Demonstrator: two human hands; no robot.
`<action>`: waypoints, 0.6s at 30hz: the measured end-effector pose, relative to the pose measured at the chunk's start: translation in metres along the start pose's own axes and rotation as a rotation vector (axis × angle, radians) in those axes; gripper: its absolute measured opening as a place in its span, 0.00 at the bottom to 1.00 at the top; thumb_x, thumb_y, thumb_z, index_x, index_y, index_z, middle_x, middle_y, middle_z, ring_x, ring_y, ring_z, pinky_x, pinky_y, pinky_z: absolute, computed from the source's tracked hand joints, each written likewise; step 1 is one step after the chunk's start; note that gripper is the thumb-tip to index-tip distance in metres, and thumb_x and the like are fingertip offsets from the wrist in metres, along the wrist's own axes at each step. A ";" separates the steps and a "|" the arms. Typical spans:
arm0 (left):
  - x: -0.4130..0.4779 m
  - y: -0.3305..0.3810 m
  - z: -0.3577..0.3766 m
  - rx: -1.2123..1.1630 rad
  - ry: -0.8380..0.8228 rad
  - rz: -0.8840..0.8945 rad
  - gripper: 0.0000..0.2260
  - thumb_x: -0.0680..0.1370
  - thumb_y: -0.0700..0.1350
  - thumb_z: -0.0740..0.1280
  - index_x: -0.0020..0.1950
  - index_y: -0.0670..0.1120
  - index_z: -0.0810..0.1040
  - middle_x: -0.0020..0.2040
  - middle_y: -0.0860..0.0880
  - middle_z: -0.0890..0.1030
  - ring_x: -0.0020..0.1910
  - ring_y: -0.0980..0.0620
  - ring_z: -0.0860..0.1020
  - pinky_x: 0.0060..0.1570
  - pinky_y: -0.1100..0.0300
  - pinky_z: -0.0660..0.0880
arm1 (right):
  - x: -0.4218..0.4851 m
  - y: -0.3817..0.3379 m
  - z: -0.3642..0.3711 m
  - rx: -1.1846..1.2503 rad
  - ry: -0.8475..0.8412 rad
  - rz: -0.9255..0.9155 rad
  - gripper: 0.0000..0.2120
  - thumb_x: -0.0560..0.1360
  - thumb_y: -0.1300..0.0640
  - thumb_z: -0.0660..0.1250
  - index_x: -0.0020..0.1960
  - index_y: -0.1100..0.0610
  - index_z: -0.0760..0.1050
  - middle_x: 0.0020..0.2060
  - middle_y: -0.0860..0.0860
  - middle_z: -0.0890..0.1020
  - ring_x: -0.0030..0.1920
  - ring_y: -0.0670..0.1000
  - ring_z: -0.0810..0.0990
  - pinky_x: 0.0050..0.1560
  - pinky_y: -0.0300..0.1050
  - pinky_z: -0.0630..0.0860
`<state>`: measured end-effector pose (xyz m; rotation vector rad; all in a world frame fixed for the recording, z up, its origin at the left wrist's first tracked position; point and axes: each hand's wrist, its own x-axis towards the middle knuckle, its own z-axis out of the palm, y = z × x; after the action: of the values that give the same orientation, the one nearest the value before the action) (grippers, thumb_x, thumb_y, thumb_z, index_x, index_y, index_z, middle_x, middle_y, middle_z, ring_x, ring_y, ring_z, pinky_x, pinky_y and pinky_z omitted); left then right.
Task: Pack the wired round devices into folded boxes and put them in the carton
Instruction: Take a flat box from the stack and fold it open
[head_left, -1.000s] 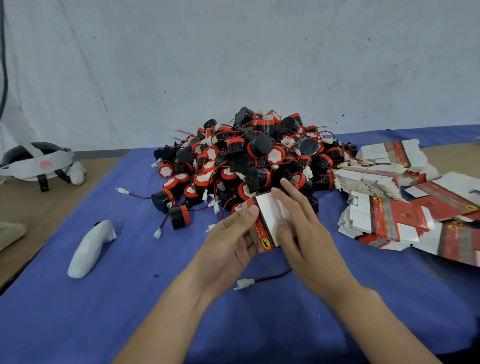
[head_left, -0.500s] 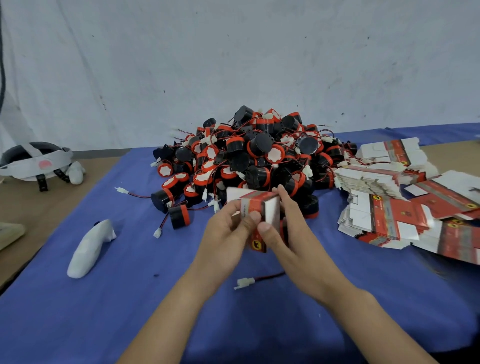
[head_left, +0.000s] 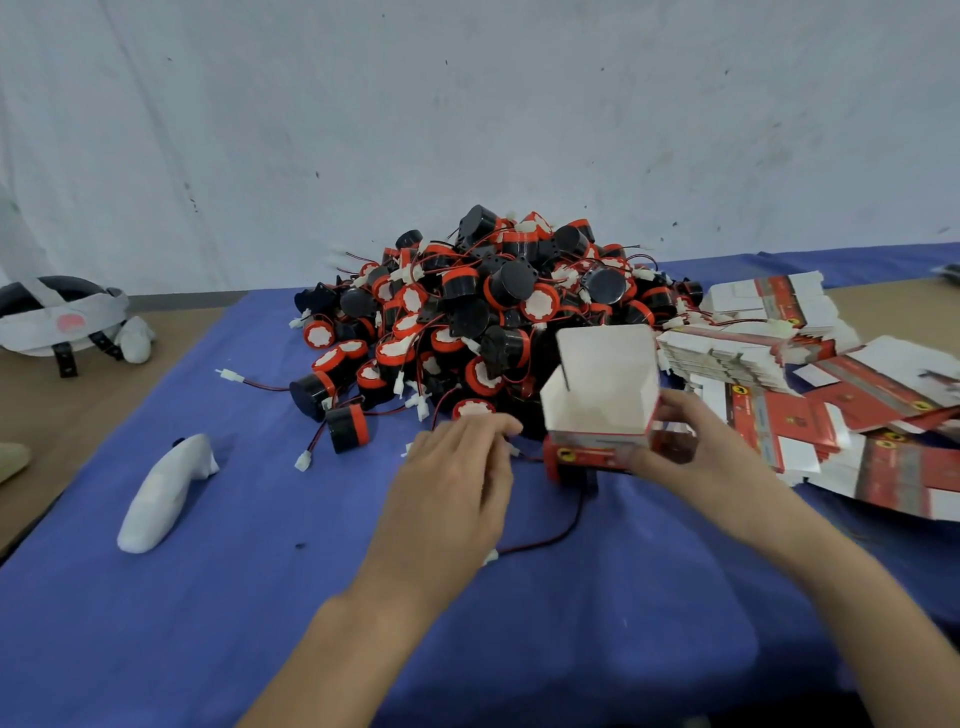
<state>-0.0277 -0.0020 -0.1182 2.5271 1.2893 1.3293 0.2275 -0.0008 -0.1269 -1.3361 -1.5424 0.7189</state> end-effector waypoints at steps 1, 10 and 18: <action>-0.002 -0.003 0.004 0.028 -0.111 -0.017 0.08 0.83 0.46 0.61 0.60 0.52 0.76 0.51 0.59 0.78 0.51 0.60 0.72 0.54 0.61 0.69 | -0.001 0.003 -0.007 0.006 0.021 0.018 0.24 0.67 0.44 0.77 0.60 0.39 0.72 0.52 0.35 0.82 0.52 0.38 0.83 0.53 0.38 0.78; -0.013 -0.011 0.039 0.326 -0.622 -0.001 0.13 0.84 0.56 0.57 0.63 0.53 0.73 0.58 0.53 0.72 0.59 0.51 0.69 0.58 0.57 0.64 | -0.013 0.015 -0.027 0.000 -0.013 0.139 0.21 0.73 0.54 0.75 0.62 0.42 0.72 0.55 0.34 0.83 0.57 0.33 0.80 0.53 0.31 0.76; -0.008 -0.044 0.012 0.590 -0.685 -0.158 0.08 0.85 0.45 0.55 0.60 0.47 0.71 0.59 0.49 0.74 0.60 0.47 0.72 0.57 0.56 0.65 | -0.018 0.022 -0.017 -0.158 -0.200 0.160 0.24 0.73 0.52 0.75 0.64 0.41 0.68 0.55 0.26 0.78 0.60 0.29 0.75 0.52 0.31 0.77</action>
<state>-0.0511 0.0259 -0.1471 2.7185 1.7931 -0.0120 0.2517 -0.0153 -0.1446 -1.5574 -1.6916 0.8665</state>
